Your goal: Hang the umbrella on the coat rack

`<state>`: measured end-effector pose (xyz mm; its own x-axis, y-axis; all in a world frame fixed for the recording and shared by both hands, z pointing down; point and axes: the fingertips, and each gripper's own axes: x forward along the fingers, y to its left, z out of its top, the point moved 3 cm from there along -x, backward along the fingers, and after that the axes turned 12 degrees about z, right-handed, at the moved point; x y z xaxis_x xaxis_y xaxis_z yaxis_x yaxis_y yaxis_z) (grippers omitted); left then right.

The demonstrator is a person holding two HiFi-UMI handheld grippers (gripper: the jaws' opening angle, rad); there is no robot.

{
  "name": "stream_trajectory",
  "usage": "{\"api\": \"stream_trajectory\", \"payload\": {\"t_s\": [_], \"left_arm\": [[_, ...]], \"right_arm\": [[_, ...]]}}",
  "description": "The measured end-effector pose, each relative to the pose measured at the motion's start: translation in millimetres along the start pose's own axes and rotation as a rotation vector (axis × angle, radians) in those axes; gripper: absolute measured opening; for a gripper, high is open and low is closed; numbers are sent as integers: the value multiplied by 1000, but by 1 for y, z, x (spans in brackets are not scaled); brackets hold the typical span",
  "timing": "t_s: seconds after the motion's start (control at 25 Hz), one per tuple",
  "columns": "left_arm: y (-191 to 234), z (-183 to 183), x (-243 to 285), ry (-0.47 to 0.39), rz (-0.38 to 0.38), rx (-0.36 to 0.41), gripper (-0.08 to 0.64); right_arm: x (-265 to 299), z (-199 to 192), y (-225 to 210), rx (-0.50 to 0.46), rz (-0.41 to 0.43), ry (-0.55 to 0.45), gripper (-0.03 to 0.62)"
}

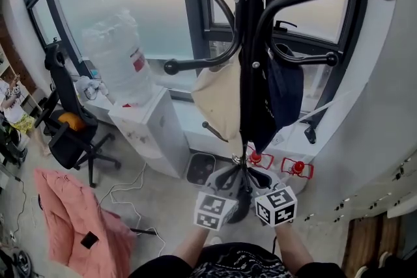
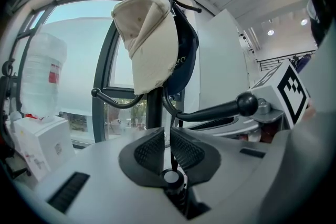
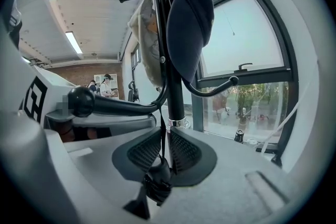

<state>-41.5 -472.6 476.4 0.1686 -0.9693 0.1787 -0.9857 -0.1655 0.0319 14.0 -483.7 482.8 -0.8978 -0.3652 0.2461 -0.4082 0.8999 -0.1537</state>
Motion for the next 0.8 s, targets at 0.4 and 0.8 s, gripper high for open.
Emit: {"api": "stream_trajectory", "payload": {"t_s": [0.4, 0.8], "left_arm": [[6, -15, -21, 50, -4, -74, 120], [-11, -33, -50, 107, 1, -106, 120]], "right_arm": [[-18, -7, 5, 32, -11, -38, 229], [-39, -27, 25, 73, -23, -26, 252]]}}
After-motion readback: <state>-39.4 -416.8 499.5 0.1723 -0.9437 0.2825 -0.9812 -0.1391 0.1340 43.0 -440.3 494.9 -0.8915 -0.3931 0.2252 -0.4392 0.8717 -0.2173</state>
